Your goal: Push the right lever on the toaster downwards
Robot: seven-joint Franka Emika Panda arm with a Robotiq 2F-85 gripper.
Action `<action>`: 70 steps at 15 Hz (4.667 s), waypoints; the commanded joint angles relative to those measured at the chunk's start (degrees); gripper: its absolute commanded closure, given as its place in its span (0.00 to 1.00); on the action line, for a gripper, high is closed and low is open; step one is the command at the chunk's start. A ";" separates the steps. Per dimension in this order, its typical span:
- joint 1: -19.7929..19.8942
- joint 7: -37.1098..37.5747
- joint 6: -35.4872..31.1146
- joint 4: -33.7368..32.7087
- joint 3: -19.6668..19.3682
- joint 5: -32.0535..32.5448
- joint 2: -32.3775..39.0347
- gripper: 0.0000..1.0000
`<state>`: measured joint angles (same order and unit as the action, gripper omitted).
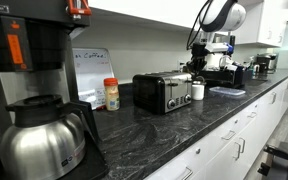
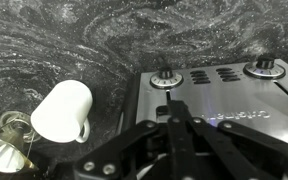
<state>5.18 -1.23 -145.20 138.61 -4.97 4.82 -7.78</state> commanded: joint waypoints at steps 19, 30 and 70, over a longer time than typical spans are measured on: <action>-0.08 -9.03 -6.00 0.63 -1.03 -3.83 4.74 1.00; -0.02 -12.91 -10.05 2.64 -1.32 -7.03 6.42 1.00; 0.63 -14.32 -11.71 2.77 -1.41 -7.47 9.52 1.00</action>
<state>5.17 -13.29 -155.14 141.28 -5.74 -1.99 -0.87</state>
